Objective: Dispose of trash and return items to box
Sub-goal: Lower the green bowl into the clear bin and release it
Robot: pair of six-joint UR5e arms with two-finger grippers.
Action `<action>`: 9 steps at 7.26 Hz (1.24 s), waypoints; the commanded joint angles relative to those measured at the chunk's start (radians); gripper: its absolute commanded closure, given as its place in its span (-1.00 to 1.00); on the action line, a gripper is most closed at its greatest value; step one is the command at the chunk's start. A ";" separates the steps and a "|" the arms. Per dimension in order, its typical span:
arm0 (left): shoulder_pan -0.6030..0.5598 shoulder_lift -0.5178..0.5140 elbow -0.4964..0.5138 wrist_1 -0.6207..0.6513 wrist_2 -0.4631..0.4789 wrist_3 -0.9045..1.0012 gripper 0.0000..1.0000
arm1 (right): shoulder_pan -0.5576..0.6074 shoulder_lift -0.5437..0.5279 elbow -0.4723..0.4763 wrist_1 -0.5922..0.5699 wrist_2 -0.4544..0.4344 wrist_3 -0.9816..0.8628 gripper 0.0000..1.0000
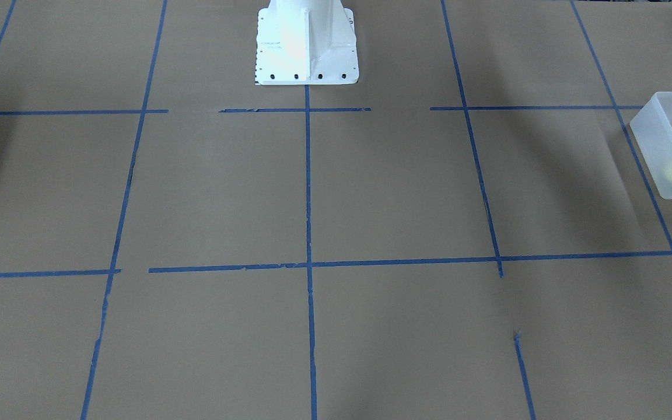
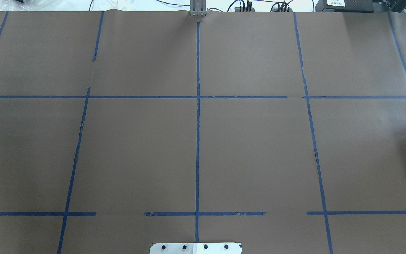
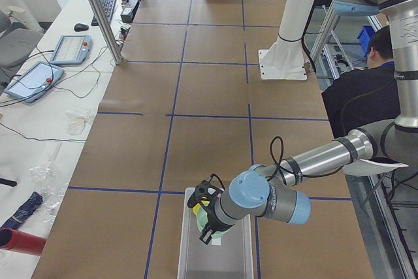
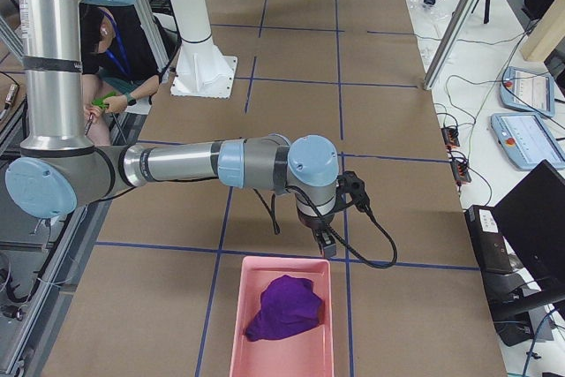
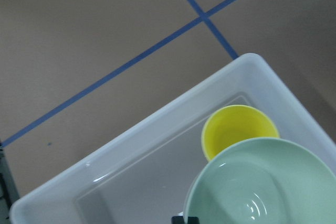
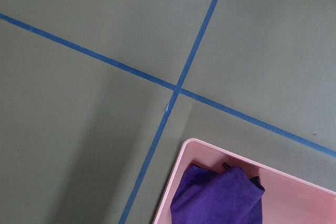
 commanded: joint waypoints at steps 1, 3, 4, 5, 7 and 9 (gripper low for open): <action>-0.007 0.042 -0.003 -0.002 0.017 0.009 1.00 | -0.002 -0.002 -0.004 0.031 -0.001 0.004 -1.00; -0.004 0.041 0.115 -0.156 0.016 -0.005 1.00 | -0.004 -0.004 -0.004 0.031 -0.001 0.004 -1.00; -0.002 0.042 0.116 -0.168 0.011 -0.033 0.96 | -0.005 -0.004 -0.004 0.031 -0.001 0.005 -1.00; 0.001 0.040 0.117 -0.168 0.008 -0.039 0.83 | -0.007 -0.004 -0.004 0.031 0.001 0.005 -1.00; 0.001 0.039 0.116 -0.197 0.008 -0.034 -0.88 | -0.008 -0.004 -0.004 0.031 -0.001 0.008 -1.00; 0.001 0.015 0.081 -0.191 0.006 -0.066 -1.00 | -0.024 -0.002 -0.002 0.039 -0.002 0.056 -1.00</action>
